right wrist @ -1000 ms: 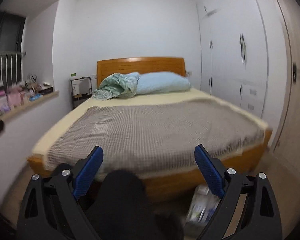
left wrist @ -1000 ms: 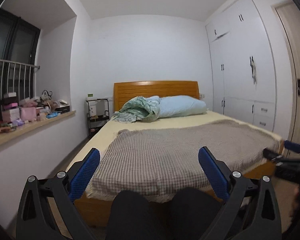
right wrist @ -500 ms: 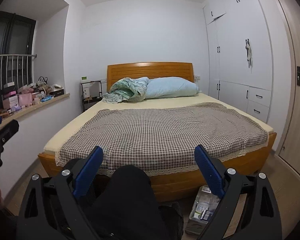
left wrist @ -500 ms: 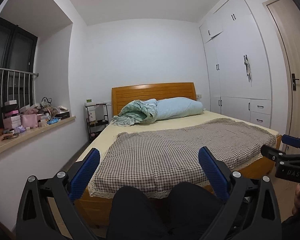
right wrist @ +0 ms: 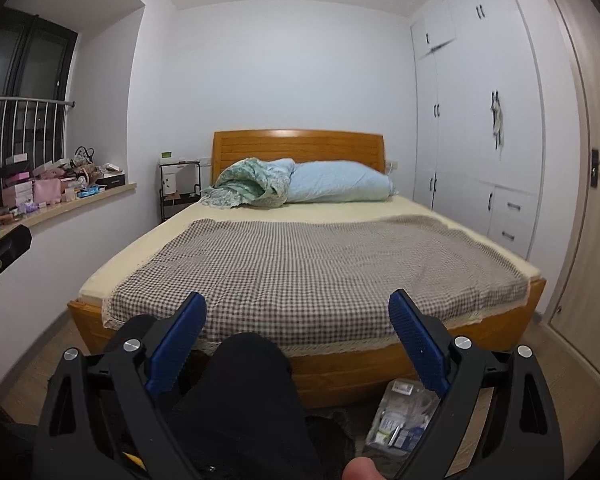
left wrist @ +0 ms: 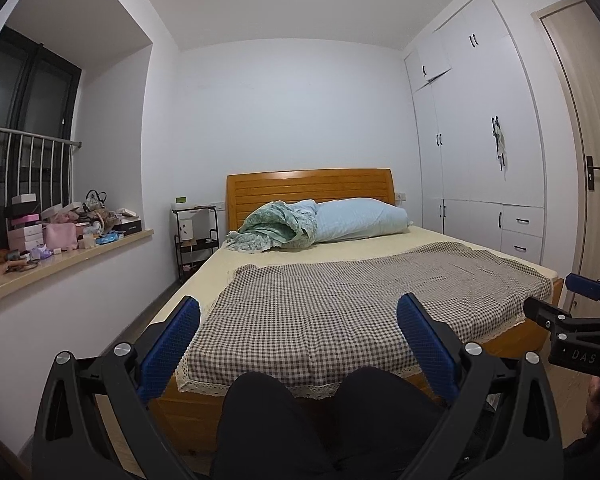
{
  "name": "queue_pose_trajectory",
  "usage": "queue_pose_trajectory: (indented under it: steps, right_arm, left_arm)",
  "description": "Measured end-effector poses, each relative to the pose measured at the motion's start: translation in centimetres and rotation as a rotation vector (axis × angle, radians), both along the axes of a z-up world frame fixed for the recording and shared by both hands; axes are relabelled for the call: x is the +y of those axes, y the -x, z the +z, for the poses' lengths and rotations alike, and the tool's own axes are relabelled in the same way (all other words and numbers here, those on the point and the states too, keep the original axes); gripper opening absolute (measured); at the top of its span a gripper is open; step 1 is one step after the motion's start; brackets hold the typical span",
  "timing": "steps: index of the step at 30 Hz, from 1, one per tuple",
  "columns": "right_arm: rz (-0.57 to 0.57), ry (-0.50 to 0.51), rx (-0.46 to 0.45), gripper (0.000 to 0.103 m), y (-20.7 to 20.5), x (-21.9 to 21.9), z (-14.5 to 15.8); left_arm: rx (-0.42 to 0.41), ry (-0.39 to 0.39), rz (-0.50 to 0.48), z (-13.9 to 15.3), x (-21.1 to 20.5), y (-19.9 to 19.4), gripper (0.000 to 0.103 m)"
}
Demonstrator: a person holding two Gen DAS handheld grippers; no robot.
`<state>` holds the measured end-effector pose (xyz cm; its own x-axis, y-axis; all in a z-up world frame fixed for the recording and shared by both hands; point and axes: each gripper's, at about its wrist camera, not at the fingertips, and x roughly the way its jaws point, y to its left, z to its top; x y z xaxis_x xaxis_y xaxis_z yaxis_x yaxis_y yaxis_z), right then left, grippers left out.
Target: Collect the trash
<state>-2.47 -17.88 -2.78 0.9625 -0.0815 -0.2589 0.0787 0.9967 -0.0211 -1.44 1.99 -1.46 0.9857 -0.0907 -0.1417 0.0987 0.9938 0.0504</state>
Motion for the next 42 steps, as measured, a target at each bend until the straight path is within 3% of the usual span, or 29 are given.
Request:
queue_pose_trajectory:
  steps: [42]
  right_arm:
    - [0.016, 0.031, -0.013, 0.088, 0.5, -1.1, 0.3]
  left_arm:
    - [-0.021, -0.004, 0.008, -0.1, -0.9, 0.7, 0.096]
